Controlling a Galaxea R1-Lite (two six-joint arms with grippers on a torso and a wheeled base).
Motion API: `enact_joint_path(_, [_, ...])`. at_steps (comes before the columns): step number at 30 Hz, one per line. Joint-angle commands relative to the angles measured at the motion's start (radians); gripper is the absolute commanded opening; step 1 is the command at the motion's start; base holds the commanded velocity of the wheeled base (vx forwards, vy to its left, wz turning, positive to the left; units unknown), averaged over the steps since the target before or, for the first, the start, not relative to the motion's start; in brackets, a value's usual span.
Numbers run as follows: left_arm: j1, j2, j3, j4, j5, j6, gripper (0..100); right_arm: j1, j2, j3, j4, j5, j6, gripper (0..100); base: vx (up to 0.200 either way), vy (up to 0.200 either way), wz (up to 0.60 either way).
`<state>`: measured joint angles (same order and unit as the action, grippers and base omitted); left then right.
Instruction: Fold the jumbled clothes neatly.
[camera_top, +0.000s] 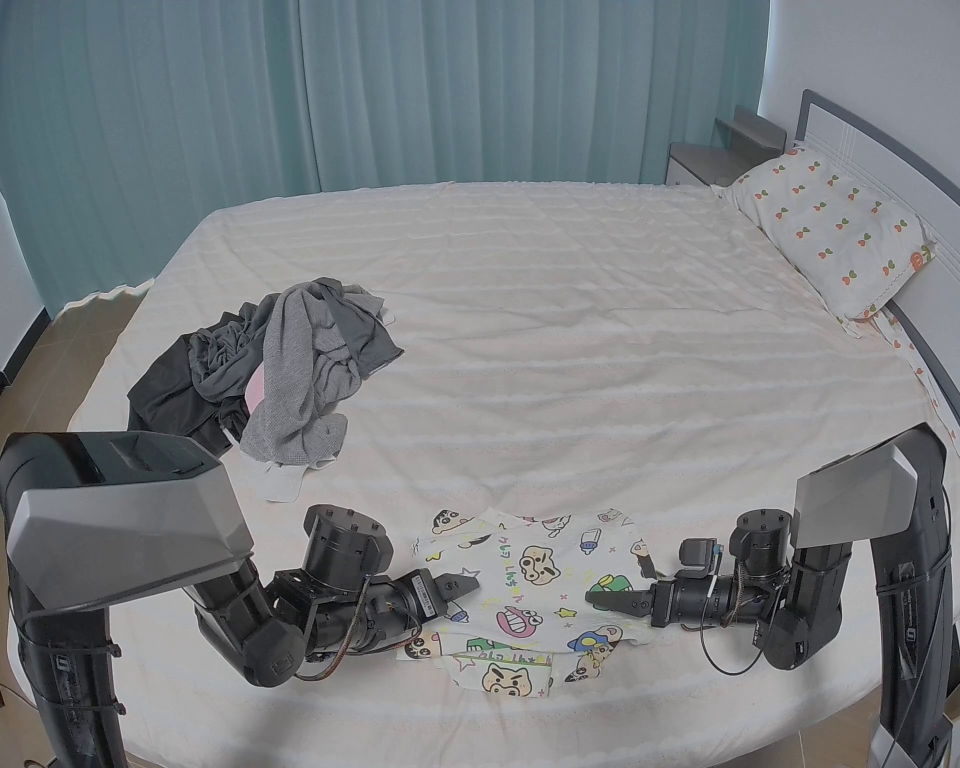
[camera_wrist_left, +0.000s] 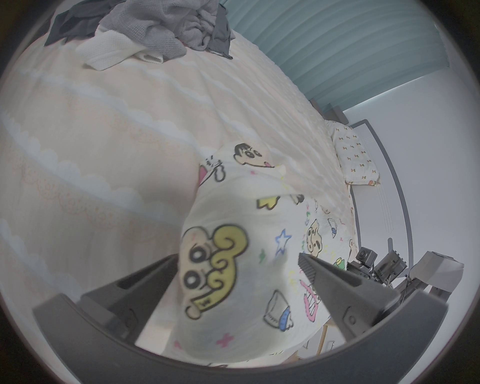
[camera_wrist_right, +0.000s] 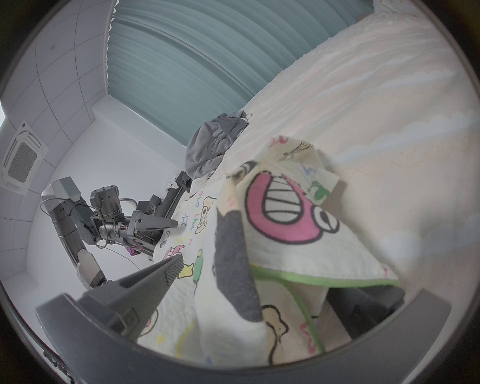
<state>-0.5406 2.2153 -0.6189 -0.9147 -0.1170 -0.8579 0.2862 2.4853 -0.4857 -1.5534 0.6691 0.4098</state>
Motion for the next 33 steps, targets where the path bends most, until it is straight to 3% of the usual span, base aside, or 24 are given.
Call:
enact_joint_path(1, [0.022, -0.026, 0.041, 0.000, -0.007, -0.001, 100, -0.007, -0.013, 0.015, -0.010, -0.022, -0.003, 100, 0.000, 0.000, 0.00])
enact_joint_path(11, [0.027, -0.088, 0.263, -0.039, -0.021, 0.115, 100, -0.005, -0.106, 0.233, -0.008, -0.056, -0.019, 100, 0.000, 0.000, 0.00])
enact_joint_path(19, [0.028, -0.089, 0.274, -0.043, -0.024, 0.125, 100, 0.005, -0.098, 0.342, -0.010, -0.099, -0.120, 100, 0.000, 0.000, 0.00])
enact_joint_path(21, [0.044, -0.155, 0.278, -0.047, -0.026, 0.114, 100, -0.001, -0.126, 0.357, -0.011, -0.138, -0.120, 100, 0.000, 0.000, 0.00])
enact_joint_path(29, [0.117, -0.468, 0.320, -0.041, -0.058, 0.059, 100, -0.061, -0.413, 0.478, -0.011, -0.151, -0.111, 100, 0.000, 0.000, 0.00])
enact_joint_path(32, [0.122, -0.634, 0.337, -0.036, -0.007, 0.068, 100, -0.099, -0.611, 0.484, -0.008, -0.203, -0.080, 100, 0.000, 0.000, 0.00])
enact_joint_path(33, [0.120, -0.715, 0.337, -0.016, 0.046, 0.080, 100, -0.119, -0.692, 0.483, -0.008, -0.233, -0.062, 100, 0.000, 0.000, 0.00])
